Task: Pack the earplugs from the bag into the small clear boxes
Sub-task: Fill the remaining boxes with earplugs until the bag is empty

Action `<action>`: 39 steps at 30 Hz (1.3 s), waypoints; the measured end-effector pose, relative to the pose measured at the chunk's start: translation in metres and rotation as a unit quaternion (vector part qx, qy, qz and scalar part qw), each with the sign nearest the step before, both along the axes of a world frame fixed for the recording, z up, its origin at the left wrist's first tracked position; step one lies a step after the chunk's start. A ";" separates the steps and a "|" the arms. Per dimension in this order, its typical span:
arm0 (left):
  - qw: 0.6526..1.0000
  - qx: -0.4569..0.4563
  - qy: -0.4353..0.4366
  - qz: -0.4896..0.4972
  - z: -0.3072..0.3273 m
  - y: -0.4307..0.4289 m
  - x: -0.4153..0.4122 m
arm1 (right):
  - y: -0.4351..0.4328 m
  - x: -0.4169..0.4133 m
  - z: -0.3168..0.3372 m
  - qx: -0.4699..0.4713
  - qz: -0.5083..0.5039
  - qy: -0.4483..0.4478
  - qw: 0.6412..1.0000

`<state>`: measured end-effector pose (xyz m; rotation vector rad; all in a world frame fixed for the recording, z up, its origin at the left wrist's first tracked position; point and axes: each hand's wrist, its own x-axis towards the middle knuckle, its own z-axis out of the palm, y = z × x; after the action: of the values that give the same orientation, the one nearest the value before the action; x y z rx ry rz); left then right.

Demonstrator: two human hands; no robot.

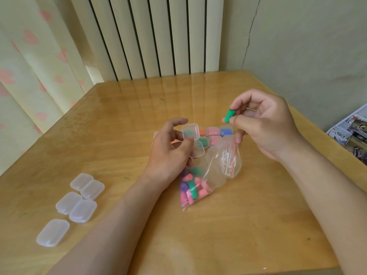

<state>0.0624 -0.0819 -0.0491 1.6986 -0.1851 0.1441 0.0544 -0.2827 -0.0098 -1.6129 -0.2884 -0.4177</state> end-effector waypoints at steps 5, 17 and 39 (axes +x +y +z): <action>1.000 0.006 -0.015 -0.022 0.000 0.000 -0.001 | 0.010 -0.003 -0.007 -0.100 0.028 -0.013 0.994; 0.997 -0.027 0.006 -0.074 -0.002 0.002 0.000 | 0.026 -0.005 -0.021 -0.245 0.043 -0.015 0.968; 0.992 -0.049 0.000 -0.115 0.001 0.004 -0.005 | 0.030 -0.004 -0.025 -0.257 0.038 -0.030 0.965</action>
<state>0.0573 -0.0776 -0.0477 1.5663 -0.3653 -0.0178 0.0508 -0.2525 -0.0352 -2.0894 -0.5359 -0.3497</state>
